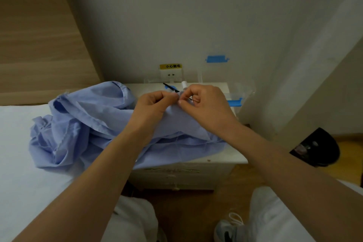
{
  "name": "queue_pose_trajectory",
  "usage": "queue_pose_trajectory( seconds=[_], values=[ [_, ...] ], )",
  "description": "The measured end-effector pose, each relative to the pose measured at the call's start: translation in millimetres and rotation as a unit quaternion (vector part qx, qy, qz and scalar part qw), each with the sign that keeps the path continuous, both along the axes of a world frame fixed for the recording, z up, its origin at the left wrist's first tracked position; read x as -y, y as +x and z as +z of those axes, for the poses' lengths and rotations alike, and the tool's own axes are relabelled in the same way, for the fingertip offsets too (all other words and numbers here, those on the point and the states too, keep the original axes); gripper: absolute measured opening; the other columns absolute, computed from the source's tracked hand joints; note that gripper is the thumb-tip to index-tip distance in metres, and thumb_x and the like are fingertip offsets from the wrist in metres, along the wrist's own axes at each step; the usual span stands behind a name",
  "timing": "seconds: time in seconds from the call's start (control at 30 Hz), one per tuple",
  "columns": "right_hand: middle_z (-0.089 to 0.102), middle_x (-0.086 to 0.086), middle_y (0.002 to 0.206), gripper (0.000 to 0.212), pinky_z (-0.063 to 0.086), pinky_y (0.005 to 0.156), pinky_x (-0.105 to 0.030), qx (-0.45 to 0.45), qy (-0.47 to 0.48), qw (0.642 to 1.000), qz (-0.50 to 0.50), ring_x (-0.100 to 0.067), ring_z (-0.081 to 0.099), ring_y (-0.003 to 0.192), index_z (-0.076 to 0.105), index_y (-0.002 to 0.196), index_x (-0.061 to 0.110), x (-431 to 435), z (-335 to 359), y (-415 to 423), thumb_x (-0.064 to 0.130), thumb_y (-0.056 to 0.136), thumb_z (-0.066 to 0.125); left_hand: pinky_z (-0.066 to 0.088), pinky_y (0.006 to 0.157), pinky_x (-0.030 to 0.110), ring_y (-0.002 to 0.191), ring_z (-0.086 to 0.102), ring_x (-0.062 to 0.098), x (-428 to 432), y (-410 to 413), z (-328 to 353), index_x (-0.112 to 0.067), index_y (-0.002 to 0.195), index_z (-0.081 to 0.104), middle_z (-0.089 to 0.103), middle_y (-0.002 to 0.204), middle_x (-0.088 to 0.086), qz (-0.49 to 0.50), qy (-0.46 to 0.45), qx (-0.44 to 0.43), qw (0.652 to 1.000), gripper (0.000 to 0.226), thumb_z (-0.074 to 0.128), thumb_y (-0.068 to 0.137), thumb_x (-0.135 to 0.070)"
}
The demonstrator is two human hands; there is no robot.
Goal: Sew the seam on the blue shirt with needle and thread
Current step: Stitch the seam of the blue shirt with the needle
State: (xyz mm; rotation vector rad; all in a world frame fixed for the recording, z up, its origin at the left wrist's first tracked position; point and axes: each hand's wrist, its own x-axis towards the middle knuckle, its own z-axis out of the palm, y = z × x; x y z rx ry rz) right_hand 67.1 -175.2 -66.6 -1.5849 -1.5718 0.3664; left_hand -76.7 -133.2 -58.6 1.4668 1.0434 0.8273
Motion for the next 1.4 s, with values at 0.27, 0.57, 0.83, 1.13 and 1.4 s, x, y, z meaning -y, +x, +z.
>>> queue_pose_trajectory(
  seconds=[0.27,0.57,0.83,1.13,1.4],
  values=[
    [0.036,0.011,0.038,0.011,0.030,0.048,-0.012,-0.047,-0.022,0.997,0.063,-0.007,0.037,0.039,0.065,0.092,0.017,10.2,15.5,10.8,0.026,0.089,0.068,0.049,0.073,0.032,0.071,0.059,0.012,-1.3,-3.2,1.1,-0.010,0.078,0.070,0.067,0.075,0.010,0.008,0.019,-0.016,1.000,0.025,0.057,0.095,-0.021],
    [0.033,0.014,0.035,0.012,0.044,0.060,-0.014,-0.145,-0.049,0.987,0.042,-0.004,0.031,0.037,0.070,0.084,0.006,6.3,11.7,22.0,0.015,0.090,0.067,0.048,0.067,0.012,0.074,0.062,0.001,-0.9,-13.7,7.8,-0.020,0.087,0.073,0.072,0.079,-0.002,-0.063,0.090,-0.092,0.990,0.017,0.059,0.093,-0.026],
    [0.038,0.014,0.036,0.007,0.042,0.061,-0.024,-0.136,-0.061,0.987,0.058,-0.003,0.034,0.039,0.070,0.084,0.014,10.6,12.0,20.0,0.014,0.090,0.066,0.049,0.063,0.009,0.068,0.063,-0.002,-4.5,-20.7,9.5,-0.016,0.083,0.072,0.071,0.071,-0.009,-0.062,0.092,-0.101,0.989,0.011,0.064,0.090,-0.017],
    [0.037,0.014,0.036,0.010,0.040,0.055,-0.016,-0.146,-0.074,0.985,0.062,-0.002,0.034,0.037,0.071,0.093,0.005,12.2,11.9,21.1,0.012,0.092,0.064,0.052,0.069,0.016,0.076,0.066,0.007,-5.8,-18.1,10.0,-0.015,0.091,0.072,0.072,0.083,0.001,-0.051,0.088,-0.122,0.987,0.006,0.067,0.088,-0.019],
    [0.037,0.014,0.037,0.012,0.048,0.063,-0.033,-0.154,-0.074,0.984,0.057,-0.003,0.032,0.036,0.070,0.093,0.004,12.4,11.1,21.5,0.014,0.092,0.064,0.051,0.071,0.013,0.080,0.065,0.000,-0.8,-13.7,12.1,-0.021,0.095,0.073,0.073,0.086,-0.006,-0.069,0.100,-0.096,0.988,0.009,0.067,0.088,-0.020]
  ],
)
